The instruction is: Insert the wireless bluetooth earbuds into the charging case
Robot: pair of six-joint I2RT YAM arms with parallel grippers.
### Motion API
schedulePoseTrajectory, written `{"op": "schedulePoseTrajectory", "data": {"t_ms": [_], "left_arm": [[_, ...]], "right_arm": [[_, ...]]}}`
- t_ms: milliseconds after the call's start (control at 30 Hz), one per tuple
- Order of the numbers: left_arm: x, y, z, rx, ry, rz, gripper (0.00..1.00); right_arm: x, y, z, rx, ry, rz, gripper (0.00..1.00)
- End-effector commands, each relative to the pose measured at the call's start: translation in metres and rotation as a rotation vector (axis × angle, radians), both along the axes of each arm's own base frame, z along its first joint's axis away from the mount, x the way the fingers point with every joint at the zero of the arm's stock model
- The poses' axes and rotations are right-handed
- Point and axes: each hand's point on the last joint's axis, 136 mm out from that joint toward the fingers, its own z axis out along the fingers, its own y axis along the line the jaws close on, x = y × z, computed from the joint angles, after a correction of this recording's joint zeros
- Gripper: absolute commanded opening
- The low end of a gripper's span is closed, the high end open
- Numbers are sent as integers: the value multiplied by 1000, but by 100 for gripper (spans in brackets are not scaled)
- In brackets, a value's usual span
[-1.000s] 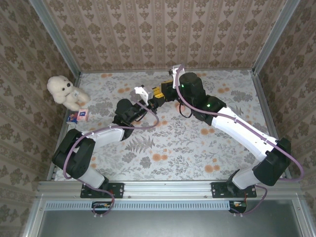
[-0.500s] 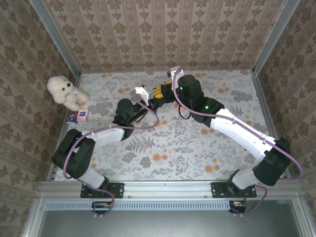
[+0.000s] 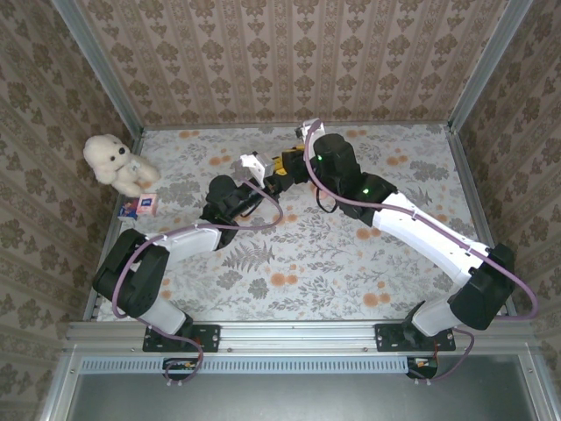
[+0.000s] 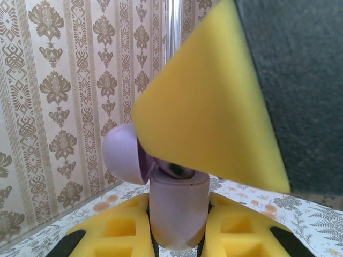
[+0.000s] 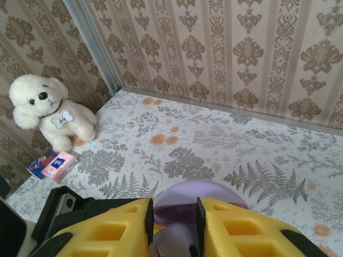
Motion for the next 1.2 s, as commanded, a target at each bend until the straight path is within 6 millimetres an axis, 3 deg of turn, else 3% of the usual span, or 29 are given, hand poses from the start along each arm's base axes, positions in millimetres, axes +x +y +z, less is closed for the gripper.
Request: {"op": "schedulePoseTrajectory", "data": {"t_ms": [0,167,367,867,1000,1167], "left_arm": [[-15,0,47,-90,-132,-40,0],[-15,-1,39,-83,-107,-45,0],[-13,0,23,-92,-64,-36,0],[-4,-4,-40,-35,58,-25,0],[-4,-5,-53,-17,84,-29,0],[-4,-6,-65,1,107,-35,0]], "right_arm": [[4,-4,-10,-16,59,-40,32],[10,-8,-10,12,102,-66,33],[11,-10,-25,15,153,-82,33],[6,-11,-94,-15,289,-97,32],[5,-12,-98,-11,303,-93,33],[5,-17,-83,10,285,-90,36]]}}
